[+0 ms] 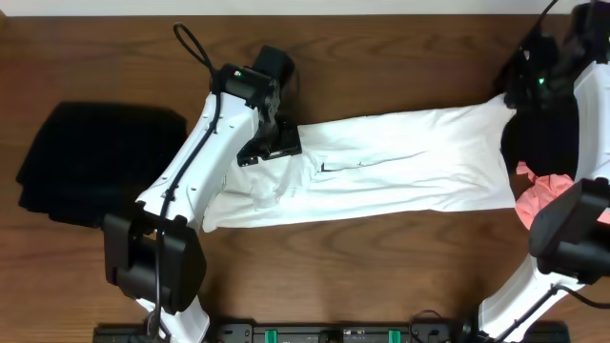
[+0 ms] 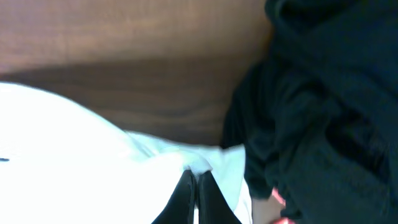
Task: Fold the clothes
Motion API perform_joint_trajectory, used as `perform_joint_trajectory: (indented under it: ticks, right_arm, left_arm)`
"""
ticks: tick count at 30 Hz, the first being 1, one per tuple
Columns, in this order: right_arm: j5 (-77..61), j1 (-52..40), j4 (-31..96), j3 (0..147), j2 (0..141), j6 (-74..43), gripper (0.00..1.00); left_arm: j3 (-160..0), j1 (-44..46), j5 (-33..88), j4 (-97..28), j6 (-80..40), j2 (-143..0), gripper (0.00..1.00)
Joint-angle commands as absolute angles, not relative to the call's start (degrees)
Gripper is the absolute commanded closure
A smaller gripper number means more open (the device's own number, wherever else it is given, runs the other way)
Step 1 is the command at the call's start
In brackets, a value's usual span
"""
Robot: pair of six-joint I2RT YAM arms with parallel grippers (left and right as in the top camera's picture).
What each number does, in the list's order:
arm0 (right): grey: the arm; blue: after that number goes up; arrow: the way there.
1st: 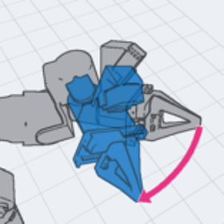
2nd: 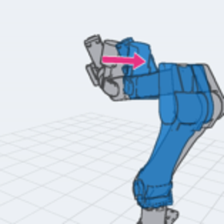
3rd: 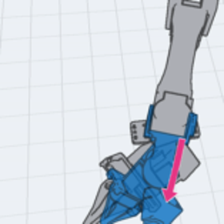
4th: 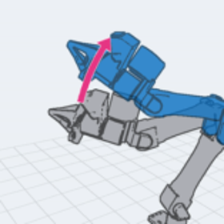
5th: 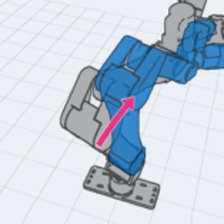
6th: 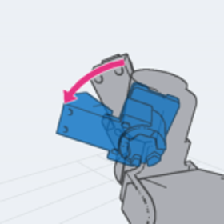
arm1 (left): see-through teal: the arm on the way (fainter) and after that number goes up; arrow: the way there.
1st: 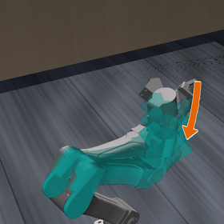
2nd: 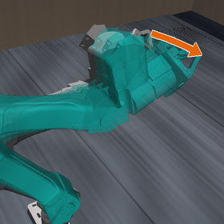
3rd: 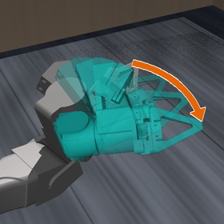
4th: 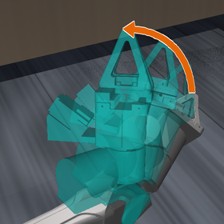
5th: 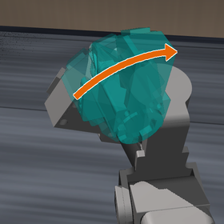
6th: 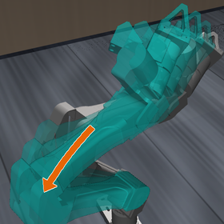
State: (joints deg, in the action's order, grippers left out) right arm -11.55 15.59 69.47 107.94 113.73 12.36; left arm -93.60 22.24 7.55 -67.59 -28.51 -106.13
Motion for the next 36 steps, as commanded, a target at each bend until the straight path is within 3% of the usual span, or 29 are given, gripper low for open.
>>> perform_joint_trajectory:
  ticks: [1,9,14,21,25,30,32,35,36]
  right_arm:
    - [-7.42,15.68,71.48,107.90,113.73,12.47,0.98]
    - [6.98,15.68,75.53,107.90,113.73,5.17,0.99]
    - [7.14,15.64,76.44,107.90,113.73,5.17,0.87]
    - [11.62,15.25,78.04,107.87,113.73,1.93,0.91]
    - [4.60,14.55,78.48,107.87,113.73,2.33,0.92]
    - [0.38,11.55,78.00,106.76,113.73,3.01,0.81]
    - [0.60,10.11,76.44,105.08,113.80,2.02,0.64]
    - [-0.34,8.60,73.32,101.30,113.80,-0.12,0.62]
    - [-1.23,8.14,72.25,99.50,113.80,-0.75,0.69]
  left_arm:
    - [-93.71,22.15,7.88,-67.61,-27.62,-105.38,0.29]
    - [-93.71,22.15,7.88,-67.48,-26.83,-105.38,0.28]
    - [-93.71,22.15,7.88,-67.16,-26.59,-105.38,0.28]
    - [-93.71,22.15,7.88,-67.09,-26.57,-105.38,0.28]
    - [-93.71,22.15,7.90,-67.05,-26.00,-105.51,0.28]
    - [-93.69,22.13,5.61,-66.89,-24.45,-105.56,0.28]
    - [-93.69,22.04,4.89,-66.87,-24.45,-105.56,0.28]
    - [-93.34,21.98,4.91,-66.24,-24.10,-105.58,0.23]
    - [-92.95,21.98,4.91,-65.78,-23.49,-105.60,0.23]
